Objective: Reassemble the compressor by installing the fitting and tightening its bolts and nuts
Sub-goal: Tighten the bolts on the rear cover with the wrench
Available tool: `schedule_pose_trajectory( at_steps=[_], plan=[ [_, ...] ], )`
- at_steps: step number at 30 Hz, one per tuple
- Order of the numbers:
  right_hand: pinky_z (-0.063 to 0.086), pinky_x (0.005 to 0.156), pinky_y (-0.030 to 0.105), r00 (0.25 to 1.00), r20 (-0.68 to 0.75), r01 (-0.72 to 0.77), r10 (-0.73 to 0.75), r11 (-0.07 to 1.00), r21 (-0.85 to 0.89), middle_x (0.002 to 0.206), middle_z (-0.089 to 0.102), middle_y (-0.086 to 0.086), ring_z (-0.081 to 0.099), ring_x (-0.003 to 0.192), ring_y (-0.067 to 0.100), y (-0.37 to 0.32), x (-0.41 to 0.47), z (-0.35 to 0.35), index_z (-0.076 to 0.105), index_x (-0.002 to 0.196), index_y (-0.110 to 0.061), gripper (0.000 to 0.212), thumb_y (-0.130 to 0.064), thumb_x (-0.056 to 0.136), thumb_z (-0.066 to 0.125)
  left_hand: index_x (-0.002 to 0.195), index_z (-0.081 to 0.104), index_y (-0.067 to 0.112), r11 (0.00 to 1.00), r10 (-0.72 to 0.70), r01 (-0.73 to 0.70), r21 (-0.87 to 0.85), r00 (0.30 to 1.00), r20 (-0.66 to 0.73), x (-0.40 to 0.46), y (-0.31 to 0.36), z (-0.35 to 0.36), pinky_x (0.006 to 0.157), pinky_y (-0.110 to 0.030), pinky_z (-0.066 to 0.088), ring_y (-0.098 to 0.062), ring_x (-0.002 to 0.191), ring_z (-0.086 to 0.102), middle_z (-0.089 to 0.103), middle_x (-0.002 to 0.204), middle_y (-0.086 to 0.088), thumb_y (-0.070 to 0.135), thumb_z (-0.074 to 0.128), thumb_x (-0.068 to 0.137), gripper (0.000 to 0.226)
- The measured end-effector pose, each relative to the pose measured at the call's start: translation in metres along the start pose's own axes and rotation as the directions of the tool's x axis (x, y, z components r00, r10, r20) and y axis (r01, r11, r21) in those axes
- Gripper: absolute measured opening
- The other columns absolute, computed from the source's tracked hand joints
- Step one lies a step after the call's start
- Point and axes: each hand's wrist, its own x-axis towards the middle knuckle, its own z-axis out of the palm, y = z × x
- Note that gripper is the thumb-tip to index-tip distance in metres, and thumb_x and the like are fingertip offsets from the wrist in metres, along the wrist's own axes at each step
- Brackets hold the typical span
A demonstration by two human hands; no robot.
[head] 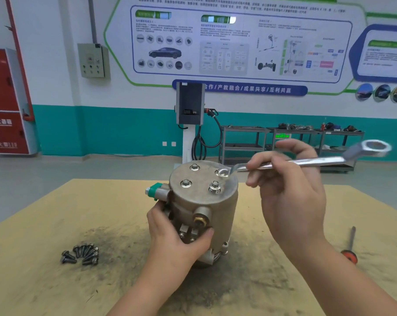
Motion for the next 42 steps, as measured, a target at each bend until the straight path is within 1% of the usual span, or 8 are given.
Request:
schedule_pose_trajectory(
  at_steps=[12,17,20,22,24,27,31,42],
  plan=[
    [0.049,0.051,0.024,0.826,0.035,-0.544,0.563,0.777,0.317,0.064,0.061,0.009,0.051,0.05,0.018,0.02,0.027,-0.023,0.05,0.082,-0.009,0.013,-0.006,0.07,0.048,0.115,0.025,0.047,1.0,-0.01,0.01,0.005,0.999,0.038,-0.003,0.009,-0.004,0.106,-0.031,0.04,-0.012,0.125,0.043,0.032,0.123,0.017,0.061,0.068,0.047,0.081],
    [0.046,0.051,0.025,0.994,-0.039,0.099,-0.098,0.995,0.009,0.062,0.064,0.007,0.055,0.047,0.023,0.039,-0.011,-0.019,0.063,0.073,-0.02,0.026,0.001,0.073,0.047,0.113,0.024,0.059,1.0,-0.023,0.024,-0.017,0.998,0.05,-0.006,0.013,-0.001,0.104,-0.043,0.046,-0.017,0.122,0.051,0.035,0.127,0.012,0.059,0.071,0.046,0.082],
    [0.052,0.065,0.024,0.798,0.426,0.591,-0.426,0.694,-0.412,0.079,0.068,0.007,0.064,0.069,0.016,0.041,-0.021,-0.01,0.071,0.083,-0.007,0.01,-0.008,0.086,0.062,0.132,0.029,0.035,0.989,-0.047,0.055,-0.139,0.997,0.062,-0.001,0.028,0.0,0.104,-0.049,0.046,-0.026,0.124,0.053,0.039,0.132,0.003,0.073,0.078,0.036,0.115],
    [0.056,0.072,0.026,0.691,0.612,0.71,-0.383,0.516,-0.479,0.088,0.071,0.014,0.067,0.08,0.018,0.034,-0.02,-0.005,0.074,0.085,0.004,0.017,-0.013,0.086,0.069,0.147,0.028,0.013,0.954,-0.029,0.066,-0.292,0.991,0.128,-0.002,0.022,-0.016,0.112,-0.057,0.033,-0.042,0.134,0.04,0.045,0.124,-0.003,0.081,0.079,0.004,0.166],
    [0.056,0.079,0.027,0.69,0.606,0.714,-0.395,0.508,-0.482,0.096,0.072,0.014,0.068,0.087,0.018,0.024,-0.018,-0.002,0.074,0.09,0.003,0.019,-0.014,0.087,0.07,0.147,0.027,0.007,0.958,-0.022,0.067,-0.277,0.986,0.164,-0.001,0.019,-0.015,0.113,-0.061,0.027,-0.049,0.135,0.032,0.043,0.121,-0.008,0.07,0.086,0.014,0.159],
    [0.054,0.079,0.026,0.84,0.381,0.522,-0.385,0.763,-0.38,0.095,0.071,0.008,0.069,0.085,0.017,0.01,-0.014,0.003,0.065,0.102,-0.005,0.016,-0.016,0.097,0.054,0.131,0.026,0.025,0.993,-0.105,0.106,-0.054,0.994,0.021,-0.003,0.02,-0.004,0.104,-0.053,0.044,-0.034,0.123,0.05,0.037,0.132,-0.004,0.041,0.078,0.049,0.098],
    [0.052,0.063,0.026,1.0,0.004,-0.016,0.016,0.999,-0.029,0.075,0.068,0.008,0.063,0.059,0.02,0.004,-0.002,0.005,0.043,0.104,-0.014,0.01,-0.007,0.1,0.038,0.119,0.026,0.044,0.992,-0.103,0.105,-0.068,0.994,0.034,0.0,0.012,-0.004,0.104,-0.046,0.046,-0.023,0.12,0.053,0.036,0.13,0.004,0.044,0.075,0.05,0.085],
    [0.048,0.052,0.026,0.826,0.066,-0.547,0.56,0.766,0.337,0.067,0.061,0.012,0.052,0.052,0.02,0.014,0.022,-0.016,0.048,0.095,-0.007,0.014,-0.004,0.081,0.046,0.119,0.026,0.043,0.997,-0.047,0.049,-0.058,0.998,0.032,0.001,0.008,-0.003,0.106,-0.048,0.044,-0.025,0.123,0.05,0.035,0.132,0.0,0.055,0.069,0.043,0.089]
  ],
)
